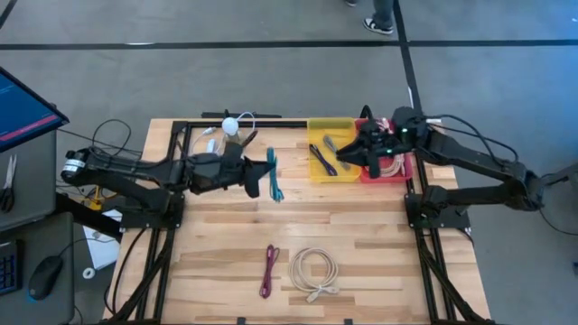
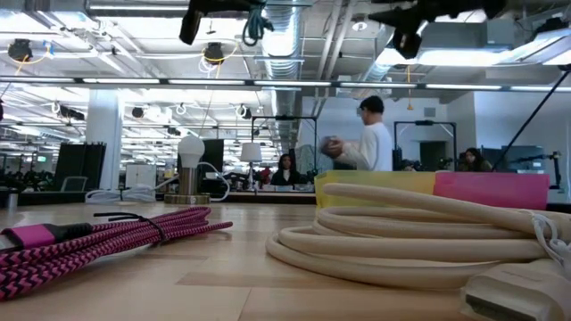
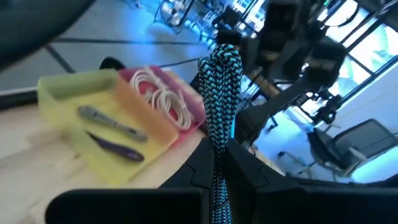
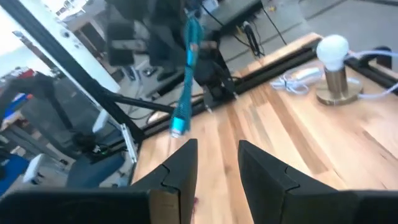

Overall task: Pick & Place USB Port
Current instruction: Put the blue charger cable into the yellow bin

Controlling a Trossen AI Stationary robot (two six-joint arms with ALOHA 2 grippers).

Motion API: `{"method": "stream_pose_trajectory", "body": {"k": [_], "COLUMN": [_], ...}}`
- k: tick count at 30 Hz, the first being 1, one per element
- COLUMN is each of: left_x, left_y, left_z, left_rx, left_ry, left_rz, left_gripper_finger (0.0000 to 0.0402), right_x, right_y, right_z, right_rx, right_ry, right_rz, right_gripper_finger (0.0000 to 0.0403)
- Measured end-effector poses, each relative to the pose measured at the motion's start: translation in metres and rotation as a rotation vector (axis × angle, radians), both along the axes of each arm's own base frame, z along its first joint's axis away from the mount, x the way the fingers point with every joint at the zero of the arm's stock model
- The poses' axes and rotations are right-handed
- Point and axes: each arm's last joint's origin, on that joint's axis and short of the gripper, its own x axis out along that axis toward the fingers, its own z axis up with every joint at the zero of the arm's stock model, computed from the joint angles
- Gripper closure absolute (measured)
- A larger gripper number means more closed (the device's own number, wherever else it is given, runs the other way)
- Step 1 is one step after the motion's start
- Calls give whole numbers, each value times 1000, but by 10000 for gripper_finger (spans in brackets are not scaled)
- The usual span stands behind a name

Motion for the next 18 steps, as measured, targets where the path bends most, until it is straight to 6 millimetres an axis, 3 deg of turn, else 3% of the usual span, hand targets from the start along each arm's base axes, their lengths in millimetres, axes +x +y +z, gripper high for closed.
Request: {"method": "stream_pose_trajectory", "body": {"k": [18], "left_x": [2], "left_y": [11], "left_z": [6], "left_rx": [10], "left_ry": [-60], "left_rz": [3], "left_gripper_finger": [387], "right_x": [78], "right_y": [7], "right_z": [-26], "right_rx": [91], "right_ry": [-116], "right_rz": [101], "right_gripper_finger": [294]}}
